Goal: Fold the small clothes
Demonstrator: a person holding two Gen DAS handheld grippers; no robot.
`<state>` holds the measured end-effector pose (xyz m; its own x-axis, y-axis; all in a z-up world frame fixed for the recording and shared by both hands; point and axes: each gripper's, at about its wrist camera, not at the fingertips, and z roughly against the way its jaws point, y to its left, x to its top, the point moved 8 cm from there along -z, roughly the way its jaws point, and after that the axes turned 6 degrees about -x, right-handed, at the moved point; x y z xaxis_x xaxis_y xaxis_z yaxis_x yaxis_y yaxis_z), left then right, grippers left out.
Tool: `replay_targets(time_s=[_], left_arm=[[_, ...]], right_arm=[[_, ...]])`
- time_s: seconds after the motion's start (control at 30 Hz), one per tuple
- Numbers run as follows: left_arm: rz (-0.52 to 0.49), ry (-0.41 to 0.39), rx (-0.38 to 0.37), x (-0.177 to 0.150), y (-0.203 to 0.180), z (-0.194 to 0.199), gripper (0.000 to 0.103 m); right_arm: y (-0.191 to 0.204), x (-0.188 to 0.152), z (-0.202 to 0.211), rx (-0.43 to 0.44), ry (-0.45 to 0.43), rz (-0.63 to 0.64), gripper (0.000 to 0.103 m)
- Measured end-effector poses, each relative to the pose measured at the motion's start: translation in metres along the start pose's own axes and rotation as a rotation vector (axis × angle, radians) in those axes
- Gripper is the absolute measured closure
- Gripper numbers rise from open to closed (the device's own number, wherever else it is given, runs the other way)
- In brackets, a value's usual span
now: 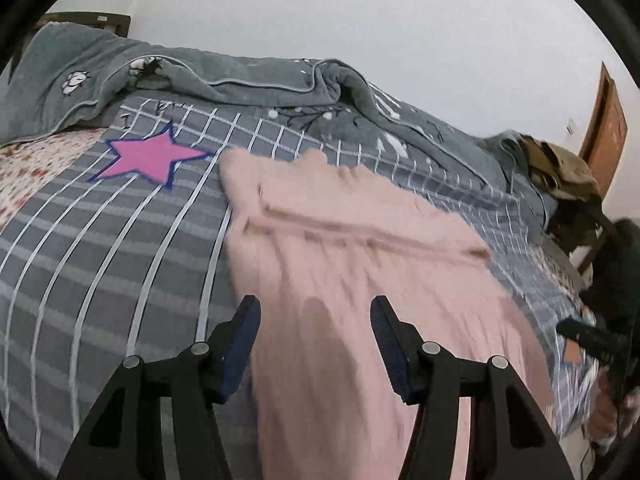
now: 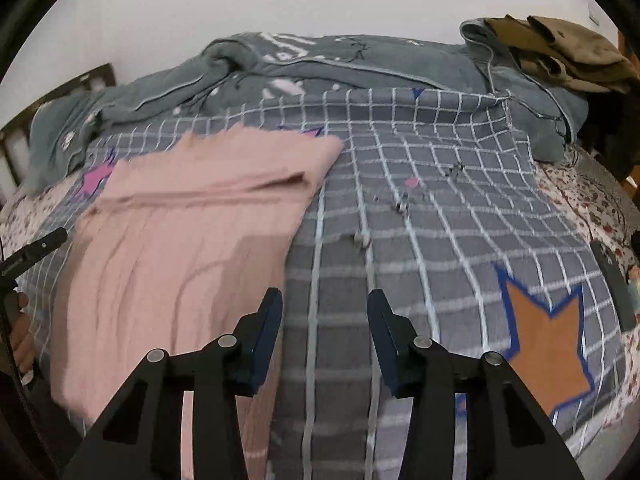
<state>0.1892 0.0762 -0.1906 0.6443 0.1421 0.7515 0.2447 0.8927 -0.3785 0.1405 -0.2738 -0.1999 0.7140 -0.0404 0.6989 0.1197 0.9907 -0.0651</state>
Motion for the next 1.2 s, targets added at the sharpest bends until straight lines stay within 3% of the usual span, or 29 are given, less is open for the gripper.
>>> replay_targets(time_s=[0.23, 0.37, 0.5, 0.8, 0.93, 1.1, 1.2], left_arm=[[0.077, 0.084, -0.007, -0.061, 0.015, 0.031, 0.049], [0.092, 0.082, -0.045, -0.080, 0.008, 0.045, 0.047], [0.103, 0.076, -0.055, -0.087, 0.001, 0.050, 0.047], [0.073, 0.066, 0.050, -0.095, 0.001, 0.049, 0.049], [0.064, 0.050, 0.059, -0.094, 0.000, 0.050, 0.049], [0.050, 0.043, 0.086, -0.093, 0.001, 0.048, 0.049], [0.043, 0.044, 0.088, -0.094, 0.001, 0.048, 0.049]], right_arm=[[0.009, -0.046, 0.020, 0.023, 0.010, 0.024, 0.059], [0.012, -0.066, 0.026, 0.027, 0.009, 0.041, 0.059], [0.013, -0.083, 0.025, 0.044, 0.022, 0.036, 0.059], [0.019, -0.104, 0.019, 0.087, 0.020, -0.005, 0.059], [0.026, -0.106, 0.018, 0.103, 0.017, 0.008, 0.064], [0.027, -0.105, 0.018, 0.065, -0.011, 0.033, 0.064], [0.032, -0.107, 0.014, 0.101, 0.020, 0.022, 0.071]])
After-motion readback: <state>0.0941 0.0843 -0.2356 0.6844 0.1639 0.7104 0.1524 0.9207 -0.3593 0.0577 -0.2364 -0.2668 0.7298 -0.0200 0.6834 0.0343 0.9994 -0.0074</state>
